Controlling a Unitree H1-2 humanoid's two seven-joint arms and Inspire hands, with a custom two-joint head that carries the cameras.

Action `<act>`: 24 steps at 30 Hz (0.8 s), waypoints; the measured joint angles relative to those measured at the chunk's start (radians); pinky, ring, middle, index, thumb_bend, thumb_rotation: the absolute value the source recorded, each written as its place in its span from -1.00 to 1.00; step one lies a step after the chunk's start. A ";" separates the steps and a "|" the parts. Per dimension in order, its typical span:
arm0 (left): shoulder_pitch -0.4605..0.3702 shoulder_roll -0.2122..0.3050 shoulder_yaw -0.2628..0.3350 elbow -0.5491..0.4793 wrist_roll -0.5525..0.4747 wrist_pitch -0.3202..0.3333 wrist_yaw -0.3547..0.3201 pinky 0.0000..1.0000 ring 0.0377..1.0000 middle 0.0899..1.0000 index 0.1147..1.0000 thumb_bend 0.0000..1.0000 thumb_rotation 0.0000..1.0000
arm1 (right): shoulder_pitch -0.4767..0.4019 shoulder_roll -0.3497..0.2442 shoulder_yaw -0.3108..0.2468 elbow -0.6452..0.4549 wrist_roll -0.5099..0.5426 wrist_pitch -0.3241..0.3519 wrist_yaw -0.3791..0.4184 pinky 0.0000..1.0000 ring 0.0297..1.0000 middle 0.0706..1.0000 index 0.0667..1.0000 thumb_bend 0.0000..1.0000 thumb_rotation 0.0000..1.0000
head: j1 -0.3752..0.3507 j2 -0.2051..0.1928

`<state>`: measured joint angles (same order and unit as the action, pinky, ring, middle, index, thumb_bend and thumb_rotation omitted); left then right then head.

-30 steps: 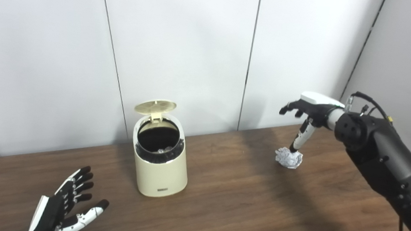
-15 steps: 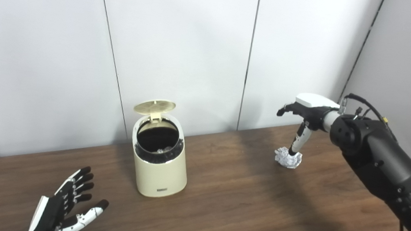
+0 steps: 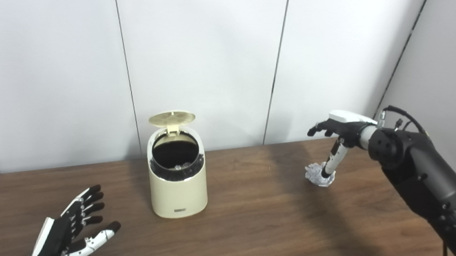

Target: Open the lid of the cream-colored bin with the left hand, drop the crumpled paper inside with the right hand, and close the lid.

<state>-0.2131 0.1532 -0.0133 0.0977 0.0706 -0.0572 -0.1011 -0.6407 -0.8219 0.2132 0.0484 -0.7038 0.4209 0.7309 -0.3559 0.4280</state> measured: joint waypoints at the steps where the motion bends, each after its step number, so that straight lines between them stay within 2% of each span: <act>1: 0.000 0.000 0.000 0.000 0.000 0.000 0.000 0.53 0.66 0.73 0.84 0.23 -0.75 | -0.002 0.000 0.001 0.004 0.000 0.000 0.001 0.51 0.78 0.84 0.68 0.67 -0.82 | 0.000 0.000; 9: 0.000 0.002 0.000 0.000 0.000 0.000 -0.001 0.49 0.64 0.72 0.82 0.23 -0.77 | -0.020 0.001 0.030 0.066 -0.007 0.004 0.006 0.57 0.82 0.87 0.71 0.64 -0.84 | 0.002 0.005; 12: 0.001 0.002 0.000 -0.010 0.000 0.000 -0.001 0.50 0.64 0.73 0.82 0.22 -0.76 | -0.026 0.002 0.036 0.081 -0.007 0.006 0.006 0.53 0.80 0.88 0.71 0.65 -0.83 | 0.006 0.008; 16: 0.001 0.003 0.000 -0.029 0.000 0.002 -0.001 0.51 0.65 0.73 0.82 0.24 -0.74 | -0.029 0.005 0.040 0.125 -0.005 0.000 0.000 0.45 0.73 0.84 0.69 0.67 -0.83 | 0.011 0.011; 20: 0.003 0.002 -0.001 -0.030 0.003 0.010 -0.001 0.49 0.64 0.73 0.82 0.23 -0.74 | -0.028 0.007 0.049 0.138 -0.006 -0.002 -0.017 0.54 0.77 0.82 0.69 0.65 -0.81 | 0.014 0.015; 24: 0.005 0.002 -0.001 -0.032 0.003 0.011 -0.001 0.47 0.65 0.73 0.83 0.24 -0.73 | -0.027 0.015 0.055 0.171 -0.005 -0.005 -0.031 0.50 0.72 0.79 0.67 0.67 -0.88 | 0.015 0.018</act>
<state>-0.2085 0.1554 -0.0143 0.0653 0.0731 -0.0459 -0.1020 -0.6672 -0.8071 0.2679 0.2193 -0.7092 0.4156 0.7001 -0.3405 0.4464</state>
